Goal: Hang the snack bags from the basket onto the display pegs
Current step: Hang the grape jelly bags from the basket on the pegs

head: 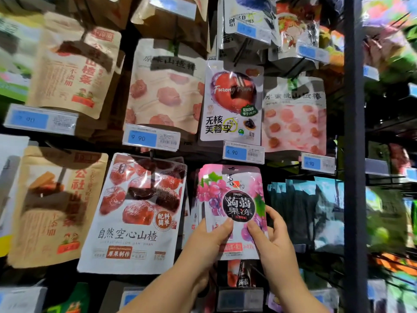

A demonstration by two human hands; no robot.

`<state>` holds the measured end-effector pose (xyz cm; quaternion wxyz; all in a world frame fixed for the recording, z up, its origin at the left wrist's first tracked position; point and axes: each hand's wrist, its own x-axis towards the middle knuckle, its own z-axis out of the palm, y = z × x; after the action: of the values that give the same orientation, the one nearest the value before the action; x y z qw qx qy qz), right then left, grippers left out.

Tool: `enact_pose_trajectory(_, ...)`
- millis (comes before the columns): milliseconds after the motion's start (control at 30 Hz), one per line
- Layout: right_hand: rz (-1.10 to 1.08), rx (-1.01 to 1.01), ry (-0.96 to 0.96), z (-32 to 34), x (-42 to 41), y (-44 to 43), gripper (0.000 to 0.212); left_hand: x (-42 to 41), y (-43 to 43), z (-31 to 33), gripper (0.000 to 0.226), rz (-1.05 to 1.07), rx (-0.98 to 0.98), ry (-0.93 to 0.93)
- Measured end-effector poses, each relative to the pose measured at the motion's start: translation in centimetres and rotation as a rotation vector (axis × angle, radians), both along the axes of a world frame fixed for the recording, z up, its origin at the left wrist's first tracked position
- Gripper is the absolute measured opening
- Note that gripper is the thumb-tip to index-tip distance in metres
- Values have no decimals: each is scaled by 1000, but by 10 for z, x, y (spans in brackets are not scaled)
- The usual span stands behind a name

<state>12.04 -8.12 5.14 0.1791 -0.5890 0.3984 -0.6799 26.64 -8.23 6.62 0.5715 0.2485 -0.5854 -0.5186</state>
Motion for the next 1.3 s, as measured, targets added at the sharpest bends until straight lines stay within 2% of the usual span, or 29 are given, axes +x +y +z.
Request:
enact_pose_trajectory(167, -2, 12, -40, 2, 0, -8, 49, -2, -14, 2, 24, 14, -32, -19)
enact_pose_trajectory(300, -4, 27, -59, 4, -2, -16, 47, -2, -24, 1, 48, 58, -42, -74)
enact_pose_trajectory(367, -11, 30, -59, 4, -3, -19, 51, -3, -27, 1, 50, 85, -57, -94)
enact_pose_trajectory(433, -17, 33, -63, 4, -2, -24, 53, -4, -30, 2, 54, 173, -94, -133)
enact_pose_trajectory(533, -36, 33, -44, 5, 1, -30, 54, -4, -36, 3, 58, 426, -204, -210)
enact_pose_trajectory(633, -67, 52, 4, 5, 4, -35, 53, -5, -40, 3, 81, 489, -292, -251)
enact_pose_trajectory(700, -82, 77, 23, 4, 4, -41, 50, -6, -46, 1, 88, 504, -343, -306)
enact_pose_trajectory(900, -128, 116, 94, 6, 5, -62, 62, -9, -75, -2, 71, 532, -313, -381)
enact_pose_trajectory(1100, -201, 145, 159, 9, 10, -80, 57, -12, -95, -4, 66, 518, -243, -319)
enact_pose_trajectory(1300, -267, 177, 193, 0, 15, -81, 63, -12, -88, -11, 63, 518, -199, -272)
